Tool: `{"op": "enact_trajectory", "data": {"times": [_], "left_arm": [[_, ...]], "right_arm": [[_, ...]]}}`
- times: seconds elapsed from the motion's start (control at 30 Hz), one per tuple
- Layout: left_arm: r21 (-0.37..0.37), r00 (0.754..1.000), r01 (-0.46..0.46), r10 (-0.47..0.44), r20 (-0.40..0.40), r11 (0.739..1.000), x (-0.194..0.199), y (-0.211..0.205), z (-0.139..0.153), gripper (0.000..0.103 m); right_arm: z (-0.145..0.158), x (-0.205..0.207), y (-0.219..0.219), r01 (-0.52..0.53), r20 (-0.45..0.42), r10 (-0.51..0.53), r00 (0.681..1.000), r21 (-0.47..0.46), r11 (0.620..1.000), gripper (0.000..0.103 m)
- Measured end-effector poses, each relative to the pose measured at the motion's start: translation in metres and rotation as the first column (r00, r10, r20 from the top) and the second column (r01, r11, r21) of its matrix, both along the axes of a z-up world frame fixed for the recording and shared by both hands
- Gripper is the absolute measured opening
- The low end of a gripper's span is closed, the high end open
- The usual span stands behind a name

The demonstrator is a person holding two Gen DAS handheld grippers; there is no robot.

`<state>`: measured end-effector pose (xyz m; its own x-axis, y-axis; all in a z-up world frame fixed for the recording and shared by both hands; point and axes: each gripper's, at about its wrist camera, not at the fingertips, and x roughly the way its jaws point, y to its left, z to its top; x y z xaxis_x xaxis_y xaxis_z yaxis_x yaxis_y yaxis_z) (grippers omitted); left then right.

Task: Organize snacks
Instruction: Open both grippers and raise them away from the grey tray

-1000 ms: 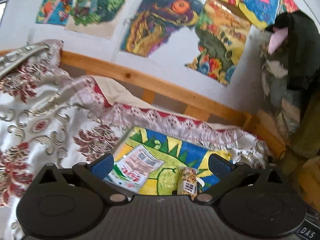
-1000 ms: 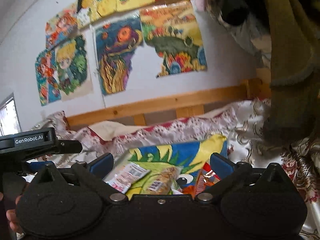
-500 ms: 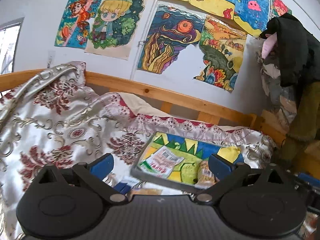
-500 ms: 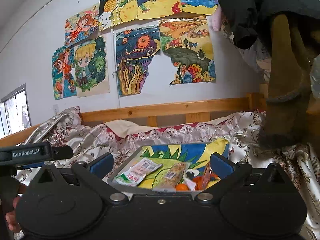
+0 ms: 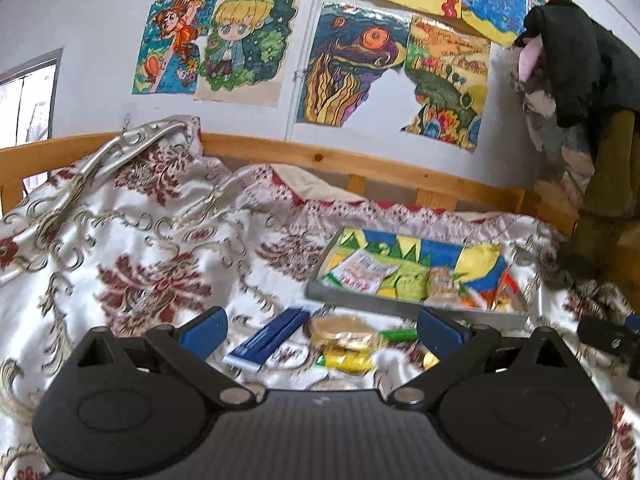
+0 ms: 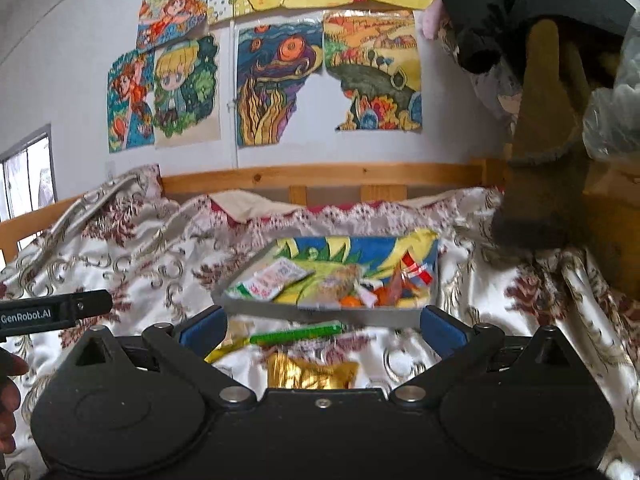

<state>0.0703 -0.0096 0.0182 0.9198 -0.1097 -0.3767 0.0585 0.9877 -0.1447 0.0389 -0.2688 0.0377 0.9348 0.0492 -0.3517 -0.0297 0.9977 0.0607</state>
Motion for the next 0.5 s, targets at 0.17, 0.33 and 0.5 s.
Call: {"op": "enact_trajectory", "data": {"times": [0.17, 0.33, 0.5], "left_arm": [[0.04, 0.999, 0.0, 0.002, -0.034, 0.999, -0.01, 0.003, -0.012, 0.103], [0.037, 0.998, -0.003, 0.005, -0.069, 0.999, -0.014, 0.005, -0.021, 0.103], [0.061, 0.997, 0.007, -0.002, -0.082, 0.998, -0.013, 0.003, -0.026, 0.103]], "right_arm": [[-0.009, -0.013, 0.004, -0.002, -0.027, 0.002, 1.0, -0.014, 1.0, 0.102], [-0.019, -0.012, 0.009, -0.016, -0.069, 0.015, 0.998, -0.011, 1.0, 0.102], [-0.03, -0.008, 0.016, -0.034, -0.113, 0.032, 0.993, -0.018, 0.999, 0.102]]}}
